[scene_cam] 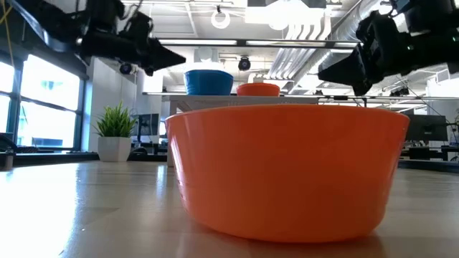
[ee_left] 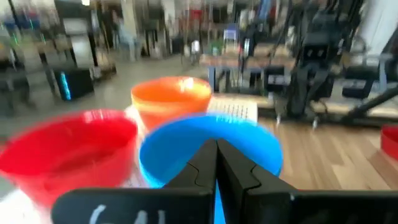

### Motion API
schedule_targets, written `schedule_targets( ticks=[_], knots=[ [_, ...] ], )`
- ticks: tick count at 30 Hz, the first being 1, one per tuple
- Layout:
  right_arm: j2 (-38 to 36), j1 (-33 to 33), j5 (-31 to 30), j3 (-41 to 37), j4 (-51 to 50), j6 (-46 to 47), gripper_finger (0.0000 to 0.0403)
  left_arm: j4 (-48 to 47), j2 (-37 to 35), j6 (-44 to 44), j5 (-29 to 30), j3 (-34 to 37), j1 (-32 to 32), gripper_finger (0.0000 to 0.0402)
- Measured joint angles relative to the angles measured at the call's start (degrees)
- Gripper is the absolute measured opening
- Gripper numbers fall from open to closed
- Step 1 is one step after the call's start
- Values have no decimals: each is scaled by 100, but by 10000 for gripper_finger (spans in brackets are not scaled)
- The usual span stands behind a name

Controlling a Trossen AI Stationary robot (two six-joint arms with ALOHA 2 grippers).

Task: Pick & Place Mini bowls
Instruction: Stack the bottom red bowl on top of the red bowl on the shelf

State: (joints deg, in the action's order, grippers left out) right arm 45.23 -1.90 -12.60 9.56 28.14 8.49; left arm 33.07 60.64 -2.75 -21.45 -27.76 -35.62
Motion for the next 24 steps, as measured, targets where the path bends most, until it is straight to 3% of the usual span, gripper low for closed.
schedule_targets(
  ticks=[8, 14, 19, 24],
  knots=[
    [183, 491, -28, 1930, -4026, 328, 63, 1442, -59, -14, -882, 719, 3, 0],
    [927, 1450, 846, 3074, -6751, 1609, 103, 1770, -59, 27, -972, 1030, 4, 0],
    [1723, 2474, 1732, 3615, -7733, 2693, 126, 1689, -55, 10, -985, 1077, 3, 0],
    [2334, 3212, 2200, 3714, -7783, 3611, 137, 1672, -52, -118, -999, 1077, 4, 0]
  ],
)
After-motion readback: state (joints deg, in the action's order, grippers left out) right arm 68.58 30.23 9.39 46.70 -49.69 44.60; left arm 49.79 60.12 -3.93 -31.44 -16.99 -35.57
